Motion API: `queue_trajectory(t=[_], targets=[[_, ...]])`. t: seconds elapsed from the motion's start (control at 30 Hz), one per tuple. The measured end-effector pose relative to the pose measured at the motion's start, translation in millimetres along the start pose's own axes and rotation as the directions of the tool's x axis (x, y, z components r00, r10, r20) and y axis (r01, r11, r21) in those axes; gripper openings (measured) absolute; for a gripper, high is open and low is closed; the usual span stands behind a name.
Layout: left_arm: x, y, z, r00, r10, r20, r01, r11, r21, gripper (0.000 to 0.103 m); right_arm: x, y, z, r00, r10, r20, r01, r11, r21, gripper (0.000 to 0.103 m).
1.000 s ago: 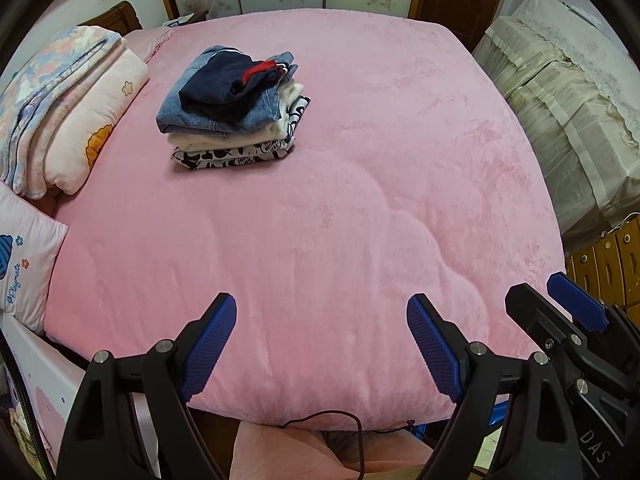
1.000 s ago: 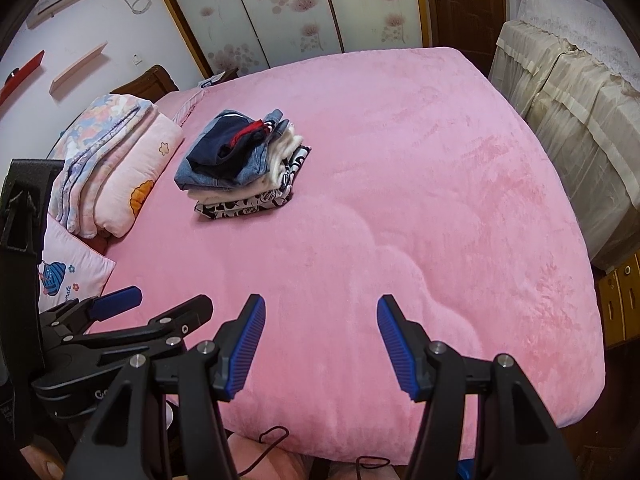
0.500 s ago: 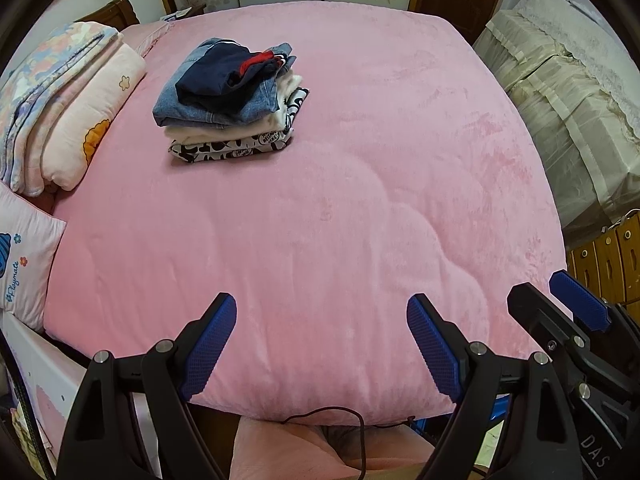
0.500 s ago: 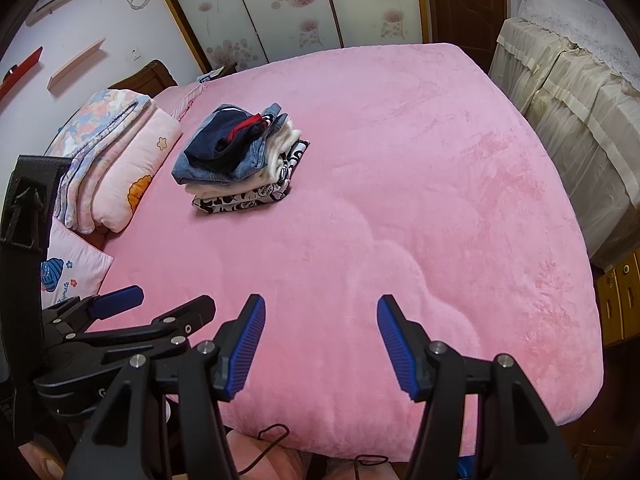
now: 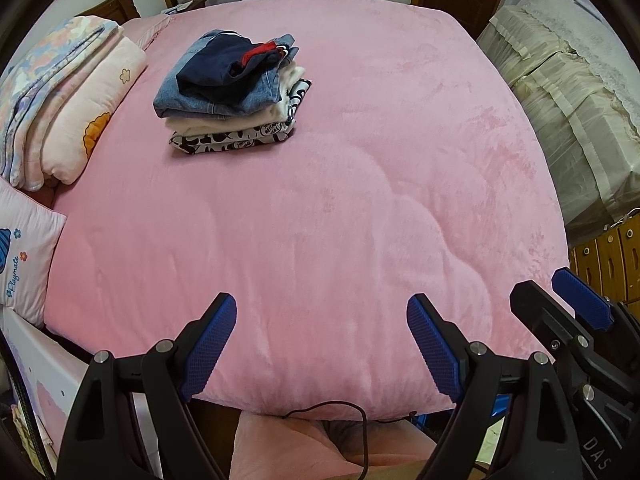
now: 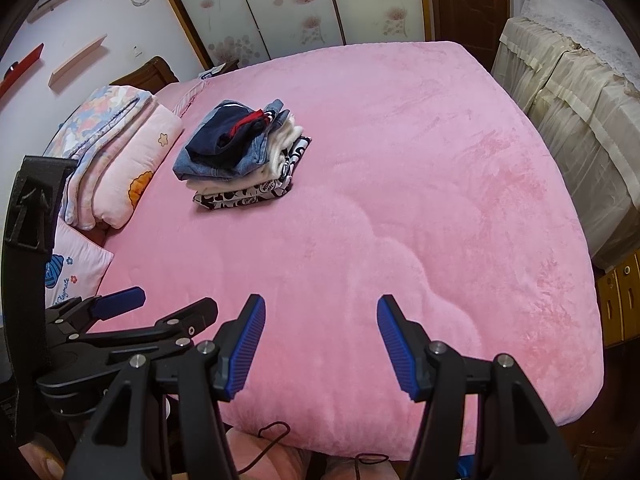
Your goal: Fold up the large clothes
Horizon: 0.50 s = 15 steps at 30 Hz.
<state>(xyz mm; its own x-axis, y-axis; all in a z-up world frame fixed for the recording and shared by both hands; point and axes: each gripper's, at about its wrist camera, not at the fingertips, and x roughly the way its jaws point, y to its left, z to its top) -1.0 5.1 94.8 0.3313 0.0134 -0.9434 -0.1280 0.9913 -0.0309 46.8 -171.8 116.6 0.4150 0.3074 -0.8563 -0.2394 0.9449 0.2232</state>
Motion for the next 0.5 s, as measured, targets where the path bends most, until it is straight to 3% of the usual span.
queue_trajectory(t=[0.5], targets=[[6.6,0.4,-2.9,1.0,0.0,-0.018,0.0,1.0,-0.003,0.086,3.9,0.5,0.6,1.0,0.003,-0.01,-0.003,1.0,-0.001,0.059]])
